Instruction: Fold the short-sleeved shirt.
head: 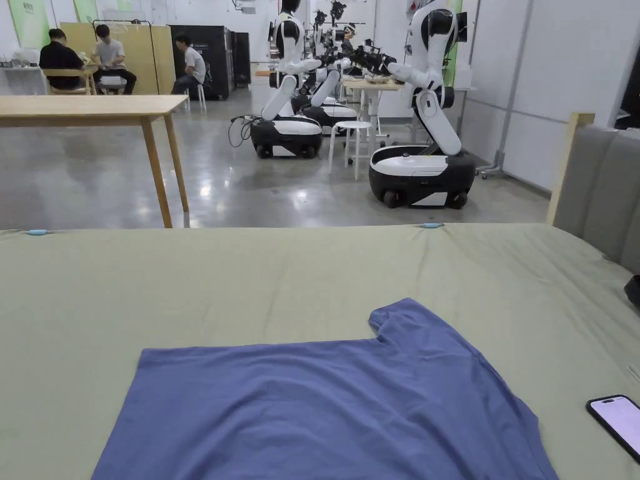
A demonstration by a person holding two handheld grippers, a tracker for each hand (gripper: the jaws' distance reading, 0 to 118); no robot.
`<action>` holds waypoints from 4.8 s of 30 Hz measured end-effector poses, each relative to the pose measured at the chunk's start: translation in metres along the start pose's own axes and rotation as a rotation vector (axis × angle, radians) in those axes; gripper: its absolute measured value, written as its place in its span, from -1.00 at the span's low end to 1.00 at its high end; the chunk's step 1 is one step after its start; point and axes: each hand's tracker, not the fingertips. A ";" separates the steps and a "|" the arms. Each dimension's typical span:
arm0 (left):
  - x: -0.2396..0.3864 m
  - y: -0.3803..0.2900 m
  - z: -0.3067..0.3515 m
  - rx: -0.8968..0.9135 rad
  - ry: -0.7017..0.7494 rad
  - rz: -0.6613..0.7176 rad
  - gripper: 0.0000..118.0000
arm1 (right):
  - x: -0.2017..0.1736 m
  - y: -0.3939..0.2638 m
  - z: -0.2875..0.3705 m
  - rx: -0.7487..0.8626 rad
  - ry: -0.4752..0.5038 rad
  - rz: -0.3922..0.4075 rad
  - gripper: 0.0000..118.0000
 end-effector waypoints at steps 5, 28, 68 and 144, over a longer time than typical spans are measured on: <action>0.010 0.008 0.011 0.040 -0.069 -0.026 -0.36 | 0.002 -0.004 0.014 0.061 0.014 -0.005 0.92; 0.100 0.004 0.080 0.123 0.029 -0.290 -1.00 | -0.047 -0.008 0.132 0.400 0.107 -0.077 -0.99; 0.069 -0.014 -0.052 -0.099 0.100 -0.285 -0.83 | -0.017 0.007 0.089 0.336 0.116 -0.164 0.49; 0.124 0.115 -0.055 0.122 -0.081 -0.238 0.93 | 0.009 0.136 0.043 0.467 0.135 -0.162 0.73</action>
